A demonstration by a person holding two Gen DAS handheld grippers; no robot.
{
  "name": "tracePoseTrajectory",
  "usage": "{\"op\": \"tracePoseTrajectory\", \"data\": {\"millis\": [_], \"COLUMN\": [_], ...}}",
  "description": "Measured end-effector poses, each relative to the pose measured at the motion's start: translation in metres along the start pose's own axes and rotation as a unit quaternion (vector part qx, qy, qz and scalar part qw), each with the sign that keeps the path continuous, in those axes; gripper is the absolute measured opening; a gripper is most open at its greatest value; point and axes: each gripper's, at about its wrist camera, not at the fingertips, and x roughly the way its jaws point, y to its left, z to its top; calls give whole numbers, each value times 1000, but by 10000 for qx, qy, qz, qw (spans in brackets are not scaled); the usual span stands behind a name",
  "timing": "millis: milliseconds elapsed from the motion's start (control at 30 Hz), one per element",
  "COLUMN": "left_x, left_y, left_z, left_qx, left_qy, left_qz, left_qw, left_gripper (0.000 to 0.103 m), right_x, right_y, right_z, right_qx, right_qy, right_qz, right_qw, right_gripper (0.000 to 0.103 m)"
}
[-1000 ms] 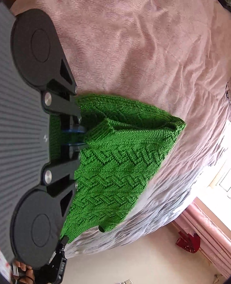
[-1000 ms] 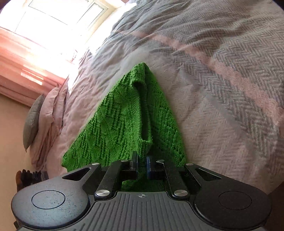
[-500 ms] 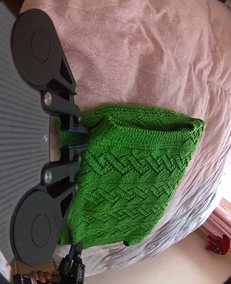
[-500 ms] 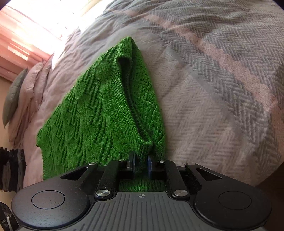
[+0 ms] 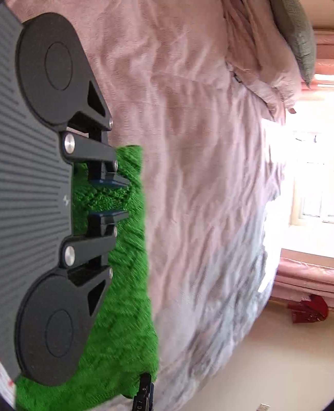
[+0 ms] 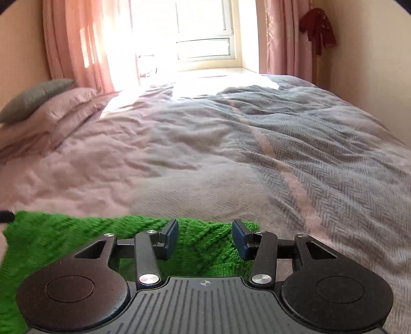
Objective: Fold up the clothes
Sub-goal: 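Lower the folded vest onto the bed and open both grippers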
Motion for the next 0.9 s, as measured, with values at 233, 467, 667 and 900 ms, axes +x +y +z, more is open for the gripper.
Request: {"op": "tracePoseTrajectory", "data": {"millis": [233,467,667,900], "left_x": [10,-68,-115,-135], "left_y": [7,-24,-53,-74], "left_z": [-27,-52,-125,-139], "left_qx": [106,407,470,247], "left_qy": [-484,-707,-470,-402], "left_qz": [-109,-372,-453,59], "left_qw": [9987,9960,9968,9989], "left_gripper": [13,13,14,15], "right_x": [18,-90,-134,-134], "right_y": [-39,14,71,89], "right_z": [-25,-49,-130,-147], "right_qx": [398,-95,-211,29], "right_qy": [-137,-733,-410,-377], "right_qz": [758,658,575,135], "right_qw": [9962,9951,9973,9992], "right_gripper": [43,43,43,43]}}
